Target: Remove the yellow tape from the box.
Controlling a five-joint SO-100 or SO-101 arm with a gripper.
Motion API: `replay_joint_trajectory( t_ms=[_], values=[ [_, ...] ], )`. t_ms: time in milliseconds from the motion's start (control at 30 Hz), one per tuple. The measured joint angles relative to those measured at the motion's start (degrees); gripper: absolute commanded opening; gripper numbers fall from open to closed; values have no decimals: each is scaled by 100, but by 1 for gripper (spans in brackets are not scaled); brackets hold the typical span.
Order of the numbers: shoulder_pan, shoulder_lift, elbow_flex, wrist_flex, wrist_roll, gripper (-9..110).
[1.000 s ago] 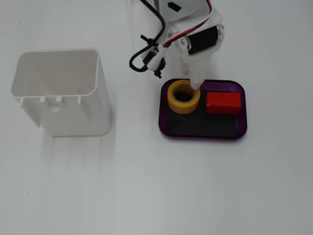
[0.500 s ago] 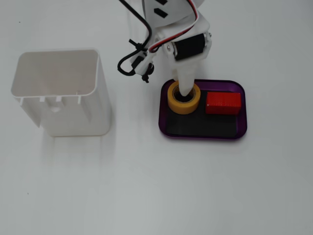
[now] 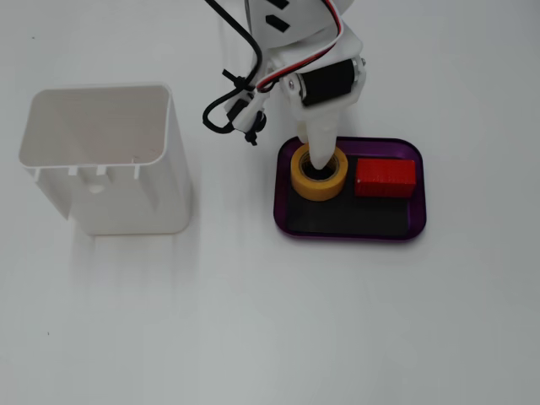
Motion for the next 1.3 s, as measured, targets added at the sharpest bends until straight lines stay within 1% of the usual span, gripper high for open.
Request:
replay_joint_trajectory(
  t_ms=[1300],
  values=[
    [0, 0, 167, -149, 0, 11]
  ],
)
